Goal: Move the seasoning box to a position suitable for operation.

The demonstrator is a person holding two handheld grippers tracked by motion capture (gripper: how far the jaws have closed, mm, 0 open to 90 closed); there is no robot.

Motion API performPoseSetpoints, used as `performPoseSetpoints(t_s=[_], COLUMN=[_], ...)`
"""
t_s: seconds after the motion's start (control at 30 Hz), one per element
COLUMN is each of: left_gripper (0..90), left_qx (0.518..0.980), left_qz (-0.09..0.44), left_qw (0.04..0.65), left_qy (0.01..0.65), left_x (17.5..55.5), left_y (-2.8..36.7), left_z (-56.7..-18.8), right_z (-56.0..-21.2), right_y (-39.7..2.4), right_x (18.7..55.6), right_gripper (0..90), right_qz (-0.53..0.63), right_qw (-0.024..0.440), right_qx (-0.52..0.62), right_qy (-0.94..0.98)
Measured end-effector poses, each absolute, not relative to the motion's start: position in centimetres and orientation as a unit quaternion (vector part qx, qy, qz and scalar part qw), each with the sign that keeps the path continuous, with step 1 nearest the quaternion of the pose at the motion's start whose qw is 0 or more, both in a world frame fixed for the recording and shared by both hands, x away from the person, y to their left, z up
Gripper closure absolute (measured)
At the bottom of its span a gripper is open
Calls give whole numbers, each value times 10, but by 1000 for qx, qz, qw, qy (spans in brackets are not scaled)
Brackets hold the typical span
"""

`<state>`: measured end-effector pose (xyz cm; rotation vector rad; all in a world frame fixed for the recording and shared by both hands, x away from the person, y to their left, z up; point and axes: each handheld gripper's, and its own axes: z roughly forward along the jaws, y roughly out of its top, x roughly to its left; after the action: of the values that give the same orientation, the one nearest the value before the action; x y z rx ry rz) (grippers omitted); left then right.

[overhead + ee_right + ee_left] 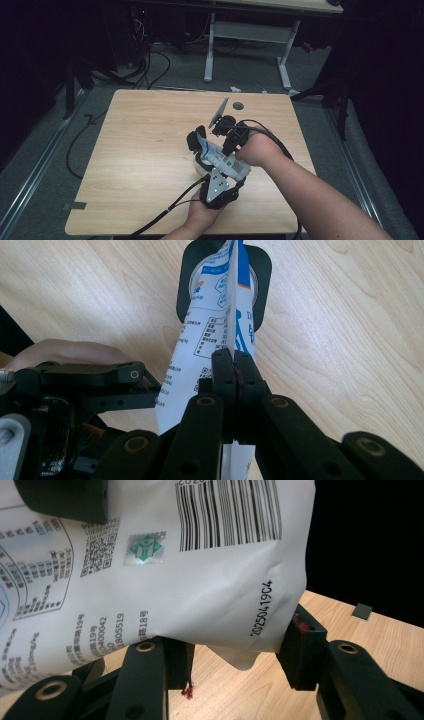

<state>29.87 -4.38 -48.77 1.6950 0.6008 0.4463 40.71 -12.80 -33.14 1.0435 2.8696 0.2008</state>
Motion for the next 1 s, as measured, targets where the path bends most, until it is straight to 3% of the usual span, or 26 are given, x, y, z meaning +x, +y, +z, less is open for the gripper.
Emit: performPoseSetpoints(t_s=[1.0], left_gripper=[545], left_qx=[742], left_qz=[187], left_qw=[585], left_qy=[268], left_x=[295], left_y=[-35], left_z=[-501], right_z=[-336], right_y=[-134], right_x=[402], right_gripper=[900], right_qz=[69], right_qw=[32], right_qx=[347], right_qy=[935])
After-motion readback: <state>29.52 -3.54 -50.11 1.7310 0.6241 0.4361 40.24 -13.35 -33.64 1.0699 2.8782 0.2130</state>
